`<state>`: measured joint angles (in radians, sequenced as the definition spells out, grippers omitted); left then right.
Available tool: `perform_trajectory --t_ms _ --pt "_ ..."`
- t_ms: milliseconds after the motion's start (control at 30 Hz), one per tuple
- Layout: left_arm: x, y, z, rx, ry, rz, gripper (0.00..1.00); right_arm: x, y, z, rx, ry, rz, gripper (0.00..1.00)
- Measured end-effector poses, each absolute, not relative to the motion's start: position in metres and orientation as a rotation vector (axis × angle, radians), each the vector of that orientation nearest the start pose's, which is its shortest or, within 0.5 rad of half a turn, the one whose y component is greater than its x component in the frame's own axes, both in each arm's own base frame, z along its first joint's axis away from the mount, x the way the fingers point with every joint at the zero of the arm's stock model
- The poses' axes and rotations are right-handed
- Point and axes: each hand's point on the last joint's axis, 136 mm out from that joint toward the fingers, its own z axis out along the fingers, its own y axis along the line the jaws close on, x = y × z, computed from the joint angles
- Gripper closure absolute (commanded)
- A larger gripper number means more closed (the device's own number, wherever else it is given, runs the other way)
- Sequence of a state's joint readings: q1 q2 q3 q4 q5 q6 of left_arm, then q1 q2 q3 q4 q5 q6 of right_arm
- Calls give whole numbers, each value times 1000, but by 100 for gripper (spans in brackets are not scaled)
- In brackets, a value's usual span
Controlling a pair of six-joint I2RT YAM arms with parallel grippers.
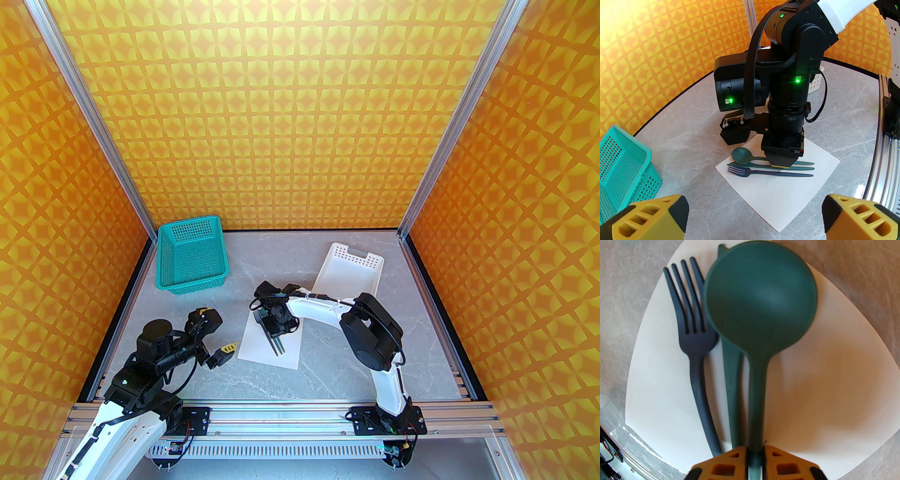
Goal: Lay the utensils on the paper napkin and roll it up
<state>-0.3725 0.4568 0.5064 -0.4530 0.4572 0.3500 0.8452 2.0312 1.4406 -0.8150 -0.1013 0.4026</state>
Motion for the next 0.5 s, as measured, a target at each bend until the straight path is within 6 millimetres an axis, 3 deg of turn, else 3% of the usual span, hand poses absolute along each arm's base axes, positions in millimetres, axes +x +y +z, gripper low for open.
perform_trajectory --t_ms 500 --pt "191 -156 212 963 1708 -465 1 266 319 24 -693 2963 233 75"
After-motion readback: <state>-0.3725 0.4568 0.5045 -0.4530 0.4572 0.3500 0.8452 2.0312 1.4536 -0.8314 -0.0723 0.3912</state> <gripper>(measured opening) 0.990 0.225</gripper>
